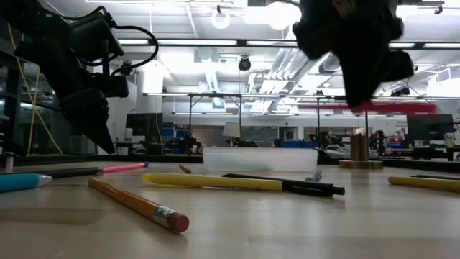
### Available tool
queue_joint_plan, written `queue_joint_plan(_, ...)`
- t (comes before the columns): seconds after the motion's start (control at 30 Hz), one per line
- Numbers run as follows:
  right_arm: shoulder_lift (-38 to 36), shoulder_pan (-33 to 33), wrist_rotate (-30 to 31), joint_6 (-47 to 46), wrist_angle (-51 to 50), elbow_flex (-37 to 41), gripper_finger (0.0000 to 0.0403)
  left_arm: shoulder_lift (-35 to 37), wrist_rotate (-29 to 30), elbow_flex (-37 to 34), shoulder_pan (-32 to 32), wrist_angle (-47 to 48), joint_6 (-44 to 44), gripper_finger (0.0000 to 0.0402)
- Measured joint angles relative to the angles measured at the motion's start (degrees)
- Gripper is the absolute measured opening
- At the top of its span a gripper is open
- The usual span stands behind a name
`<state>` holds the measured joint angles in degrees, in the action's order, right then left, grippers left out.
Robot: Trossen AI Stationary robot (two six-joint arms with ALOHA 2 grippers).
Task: Pick & place school supplies into a supply box
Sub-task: Put the pink highlighter into the supply box
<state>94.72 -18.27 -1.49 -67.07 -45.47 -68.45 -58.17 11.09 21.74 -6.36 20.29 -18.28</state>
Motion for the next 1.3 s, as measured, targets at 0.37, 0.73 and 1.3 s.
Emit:
queue_joint_plan(0.37, -12.96, 1.08, 11.46, 0.53, -0.02, 0.00, 0.0000, 0.00, -0.07, -0.01, 0.00, -0.05, 0.00, 0.0223)
queue_joint_plan(0.73, -23.34, 1.06, 19.08, 4.59, 1.09, -0.04, 0.0000, 0.00, -0.13, -0.01, 0.00, -0.23, -0.22, 0.0223)
queue_joint_plan(1.3, -25.82, 1.06, 17.51, 19.57, 10.09, -0.07, 0.0000, 0.00, -1.69, -0.01, 0.01, -0.91, -0.22, 0.0223)
